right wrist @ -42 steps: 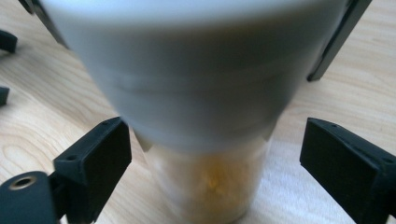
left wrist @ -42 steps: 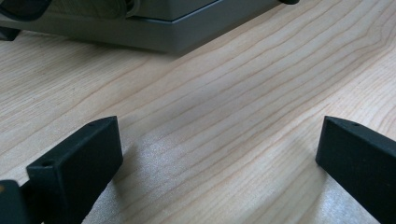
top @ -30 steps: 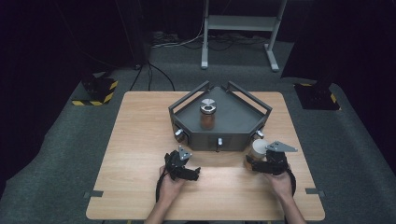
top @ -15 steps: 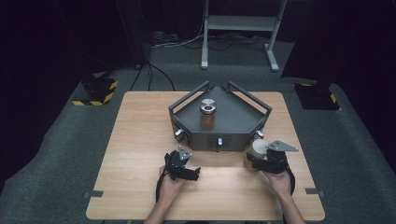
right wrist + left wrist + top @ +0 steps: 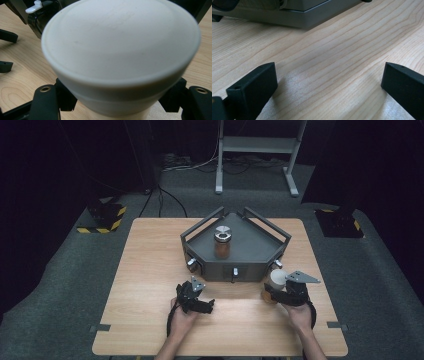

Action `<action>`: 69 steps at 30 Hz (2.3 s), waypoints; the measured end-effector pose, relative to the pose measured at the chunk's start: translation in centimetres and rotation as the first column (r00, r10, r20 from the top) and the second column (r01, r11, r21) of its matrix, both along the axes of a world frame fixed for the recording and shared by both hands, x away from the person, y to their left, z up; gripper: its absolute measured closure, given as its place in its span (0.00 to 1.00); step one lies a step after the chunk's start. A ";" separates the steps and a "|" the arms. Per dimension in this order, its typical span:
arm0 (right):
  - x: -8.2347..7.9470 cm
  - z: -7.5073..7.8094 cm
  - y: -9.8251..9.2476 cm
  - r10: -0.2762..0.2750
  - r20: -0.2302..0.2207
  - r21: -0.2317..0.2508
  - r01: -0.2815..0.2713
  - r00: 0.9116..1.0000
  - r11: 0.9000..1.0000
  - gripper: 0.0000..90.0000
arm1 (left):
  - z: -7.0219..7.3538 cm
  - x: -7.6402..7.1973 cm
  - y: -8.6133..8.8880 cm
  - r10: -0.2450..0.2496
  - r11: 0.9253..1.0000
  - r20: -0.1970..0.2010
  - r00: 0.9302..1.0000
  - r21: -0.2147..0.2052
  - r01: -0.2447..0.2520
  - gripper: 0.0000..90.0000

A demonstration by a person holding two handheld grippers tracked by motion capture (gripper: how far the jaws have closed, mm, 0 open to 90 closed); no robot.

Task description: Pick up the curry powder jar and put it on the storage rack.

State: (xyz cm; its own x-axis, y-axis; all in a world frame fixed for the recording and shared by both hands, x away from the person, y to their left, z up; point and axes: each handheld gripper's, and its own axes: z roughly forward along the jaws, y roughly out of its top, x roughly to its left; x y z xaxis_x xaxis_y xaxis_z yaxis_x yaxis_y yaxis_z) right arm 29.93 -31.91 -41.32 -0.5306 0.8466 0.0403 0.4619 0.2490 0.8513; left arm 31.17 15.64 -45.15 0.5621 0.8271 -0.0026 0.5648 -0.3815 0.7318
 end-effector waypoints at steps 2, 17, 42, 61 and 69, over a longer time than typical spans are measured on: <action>0.0 0.0 0.0 0.000 0.002 -0.001 0.000 1.000 1.000 0.35 | 0.0 0.0 0.0 0.000 1.000 0.000 1.000 0.000 0.000 0.00; -0.4 -0.3 0.1 0.001 0.026 -0.011 -0.001 1.000 1.000 0.37 | 0.0 0.0 0.0 0.000 1.000 0.000 1.000 0.000 0.000 0.00; -0.6 -0.2 0.3 0.004 0.045 -0.003 -0.003 0.999 1.000 0.38 | 0.0 0.0 0.0 0.000 1.000 0.000 1.000 0.000 0.000 0.00; -1.0 0.9 -1.5 0.044 0.043 0.015 -0.045 0.998 0.999 0.38 | 0.0 0.0 0.0 0.000 1.000 0.000 1.000 0.000 0.000 0.00; -1.2 2.1 -1.5 0.043 0.048 0.004 -0.043 0.998 0.999 0.38 | 0.0 0.0 0.0 0.000 1.000 0.000 1.000 0.000 0.000 0.00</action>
State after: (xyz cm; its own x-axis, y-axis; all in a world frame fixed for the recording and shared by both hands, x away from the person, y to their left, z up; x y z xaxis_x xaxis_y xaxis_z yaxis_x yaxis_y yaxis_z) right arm 28.71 -33.43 -39.22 -0.5682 0.8227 0.0186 0.4095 0.2631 0.8735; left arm 31.17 15.65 -45.15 0.5622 0.8270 -0.0029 0.5648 -0.3814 0.7318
